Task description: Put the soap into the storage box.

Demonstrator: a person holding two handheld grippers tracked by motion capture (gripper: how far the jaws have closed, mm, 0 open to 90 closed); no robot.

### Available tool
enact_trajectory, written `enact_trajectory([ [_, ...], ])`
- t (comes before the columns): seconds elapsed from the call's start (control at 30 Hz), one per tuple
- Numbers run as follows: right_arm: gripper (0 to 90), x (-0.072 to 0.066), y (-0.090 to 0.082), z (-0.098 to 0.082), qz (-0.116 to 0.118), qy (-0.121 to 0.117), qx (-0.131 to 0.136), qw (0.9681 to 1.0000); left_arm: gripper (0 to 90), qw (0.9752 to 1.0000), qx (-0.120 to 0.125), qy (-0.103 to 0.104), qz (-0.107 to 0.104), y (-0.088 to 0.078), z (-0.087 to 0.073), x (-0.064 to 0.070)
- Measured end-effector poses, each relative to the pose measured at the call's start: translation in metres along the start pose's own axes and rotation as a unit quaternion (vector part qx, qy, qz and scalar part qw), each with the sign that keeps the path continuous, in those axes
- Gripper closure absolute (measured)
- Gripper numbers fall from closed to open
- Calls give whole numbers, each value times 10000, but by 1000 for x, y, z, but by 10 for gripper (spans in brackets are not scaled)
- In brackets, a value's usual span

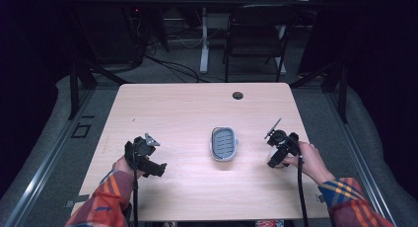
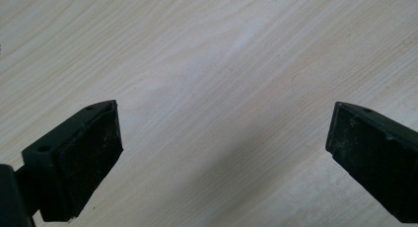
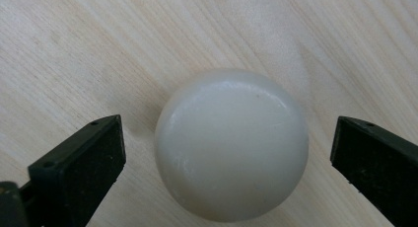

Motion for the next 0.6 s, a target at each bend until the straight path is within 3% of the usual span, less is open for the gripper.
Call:
enact_trajectory([
  [0.1,28,-1,0,0,27,23,42,10000,6,10000,-1,23,11,0,0,0],
  [0.13,104,0,0,1,6,-8,21,10000,6,10000,-2,25,10,0,0,0],
  [0.2,138,0,0,1,29,-43,-9,10000,6,10000,-1,25,12,0,0,0],
  [0.6,229,0,1,1,-21,-4,-108,9999,6,10000,-29,36,9,1,0,0],
])
Point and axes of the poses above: each handheld gripper's, and its own axes: y roughly forward along the jaws, z roughly out of its top, x roughly to its right, the point moved 4 cm from there along y, roughly forward along the jaws, and after that the axes turned 7 degrees about -y, right-handed, at the moved point
